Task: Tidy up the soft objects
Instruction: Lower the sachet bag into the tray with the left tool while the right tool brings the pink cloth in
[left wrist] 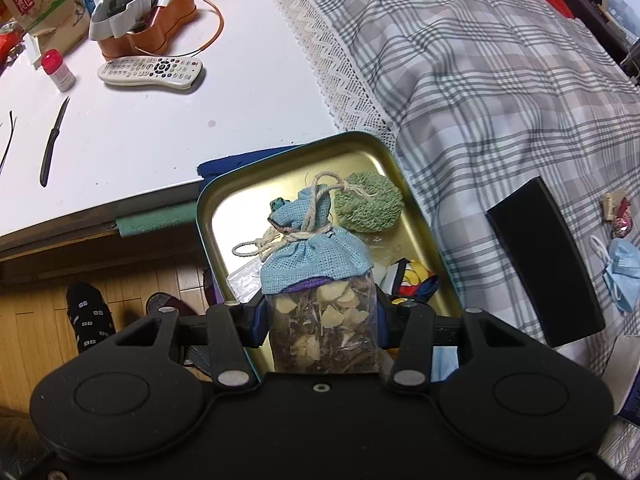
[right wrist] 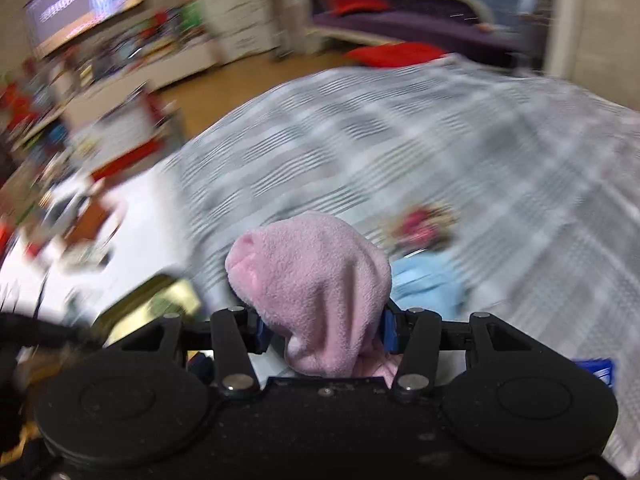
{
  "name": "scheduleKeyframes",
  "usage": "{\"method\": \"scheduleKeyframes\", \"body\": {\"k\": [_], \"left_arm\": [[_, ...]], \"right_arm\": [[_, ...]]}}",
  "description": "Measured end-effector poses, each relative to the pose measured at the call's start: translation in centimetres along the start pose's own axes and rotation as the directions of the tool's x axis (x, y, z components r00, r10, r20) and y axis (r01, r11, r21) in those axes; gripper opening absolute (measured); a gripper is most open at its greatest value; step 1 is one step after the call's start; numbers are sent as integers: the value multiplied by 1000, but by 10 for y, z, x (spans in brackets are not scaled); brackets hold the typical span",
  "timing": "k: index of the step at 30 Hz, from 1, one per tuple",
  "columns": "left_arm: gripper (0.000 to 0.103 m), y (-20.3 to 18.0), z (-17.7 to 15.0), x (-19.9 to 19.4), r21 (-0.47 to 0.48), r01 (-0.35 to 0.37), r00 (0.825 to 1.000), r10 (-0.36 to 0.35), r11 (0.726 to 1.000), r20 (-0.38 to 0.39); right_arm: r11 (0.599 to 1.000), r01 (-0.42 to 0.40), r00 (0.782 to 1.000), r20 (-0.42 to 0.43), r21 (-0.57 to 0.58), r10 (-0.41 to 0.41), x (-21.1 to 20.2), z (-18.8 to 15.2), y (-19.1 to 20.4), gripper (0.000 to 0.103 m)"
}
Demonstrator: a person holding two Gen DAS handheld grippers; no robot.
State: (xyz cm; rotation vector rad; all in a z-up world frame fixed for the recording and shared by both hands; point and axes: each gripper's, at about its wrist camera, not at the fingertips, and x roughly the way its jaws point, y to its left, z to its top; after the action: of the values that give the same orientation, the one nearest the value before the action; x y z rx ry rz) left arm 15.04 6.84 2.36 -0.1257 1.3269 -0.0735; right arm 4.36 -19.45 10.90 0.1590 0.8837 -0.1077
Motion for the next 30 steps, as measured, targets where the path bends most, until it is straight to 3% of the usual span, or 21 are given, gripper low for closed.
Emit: {"method": "scheduleKeyframes", "body": {"k": [6, 9, 30], "left_arm": [[47, 2, 1, 7, -3, -17, 1000, 17, 1000, -26], [47, 3, 2, 8, -6, -15, 999, 15, 1000, -32], [59, 8, 5, 2, -34, -17, 1000, 17, 999, 10]], "right_arm": [[982, -154, 983, -121, -109, 141, 13, -32, 62, 49], [971, -195, 970, -173, -135, 171, 20, -46, 86, 49], [948, -227, 931, -335, -222, 144, 64, -79, 134, 50]]}}
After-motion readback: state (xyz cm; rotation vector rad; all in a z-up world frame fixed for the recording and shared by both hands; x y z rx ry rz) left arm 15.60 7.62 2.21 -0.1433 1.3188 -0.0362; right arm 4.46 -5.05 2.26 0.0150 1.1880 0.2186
